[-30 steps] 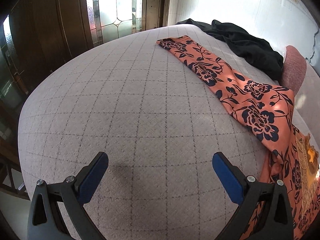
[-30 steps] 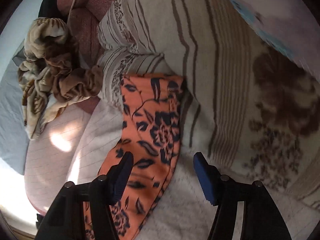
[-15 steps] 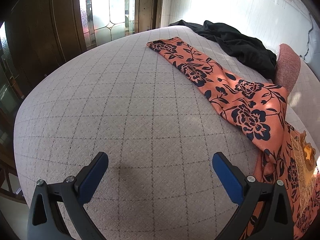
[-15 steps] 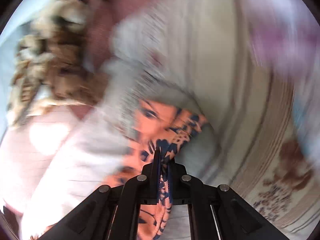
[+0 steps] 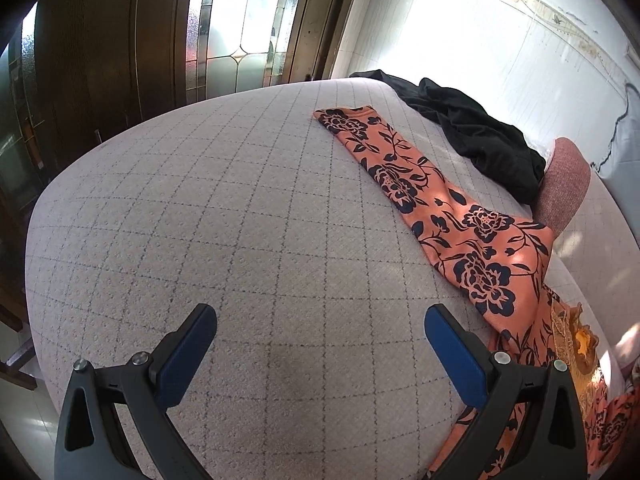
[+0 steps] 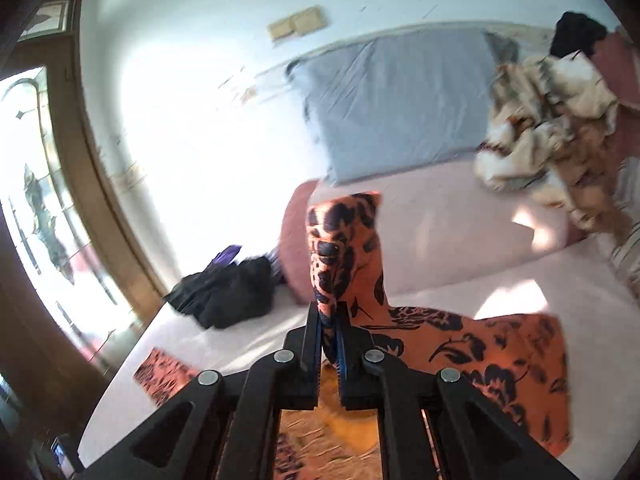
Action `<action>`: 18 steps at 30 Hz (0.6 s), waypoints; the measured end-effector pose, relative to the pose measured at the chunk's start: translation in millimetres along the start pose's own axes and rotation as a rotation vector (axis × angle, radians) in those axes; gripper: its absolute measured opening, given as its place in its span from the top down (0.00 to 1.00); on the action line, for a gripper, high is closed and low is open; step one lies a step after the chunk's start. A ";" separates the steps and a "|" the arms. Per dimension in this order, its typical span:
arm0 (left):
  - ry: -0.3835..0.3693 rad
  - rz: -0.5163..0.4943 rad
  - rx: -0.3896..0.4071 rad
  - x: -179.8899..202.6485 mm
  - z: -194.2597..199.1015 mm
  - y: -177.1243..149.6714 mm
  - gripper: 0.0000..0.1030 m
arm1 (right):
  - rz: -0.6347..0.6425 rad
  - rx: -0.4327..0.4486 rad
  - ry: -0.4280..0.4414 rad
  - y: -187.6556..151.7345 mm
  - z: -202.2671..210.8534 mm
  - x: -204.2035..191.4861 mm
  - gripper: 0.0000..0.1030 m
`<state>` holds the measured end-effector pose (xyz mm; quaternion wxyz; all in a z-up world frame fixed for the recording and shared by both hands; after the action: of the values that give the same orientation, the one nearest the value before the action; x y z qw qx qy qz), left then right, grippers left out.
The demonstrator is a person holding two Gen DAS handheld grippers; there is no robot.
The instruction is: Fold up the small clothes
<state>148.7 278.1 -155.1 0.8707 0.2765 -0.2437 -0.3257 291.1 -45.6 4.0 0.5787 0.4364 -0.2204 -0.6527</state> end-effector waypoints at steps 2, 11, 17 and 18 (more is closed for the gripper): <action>-0.008 0.017 -0.011 -1.5 -1.5 0.4 0.00 | -0.007 -0.140 0.075 -58.4 -45.1 -31.0 0.75; -0.036 0.001 0.041 5.5 11.3 5.2 0.00 | -0.008 -0.371 0.123 -162.3 -49.5 -19.2 0.00; -0.155 -0.126 0.084 38.9 37.8 -0.9 0.00 | -0.053 -0.250 0.004 -97.7 -1.3 60.8 0.00; -0.215 -0.145 0.071 50.4 46.5 -2.4 0.00 | -0.081 -0.238 0.000 -93.6 7.9 74.9 0.00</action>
<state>153.3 226.3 -110.5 0.8034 0.2874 -0.3264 -0.4067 235.6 -96.5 -89.6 0.5996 0.3730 -0.1235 -0.6972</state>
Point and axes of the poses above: each gripper's, at about its wrist camera, not at the fingertips, and z roughly against the way its jaws point, x to its right, y to its top, the point moved 5 cm from there along -z, roughly the way its jaws point, and after that the axes turned 4 degrees about x, right-handed, at the moved point
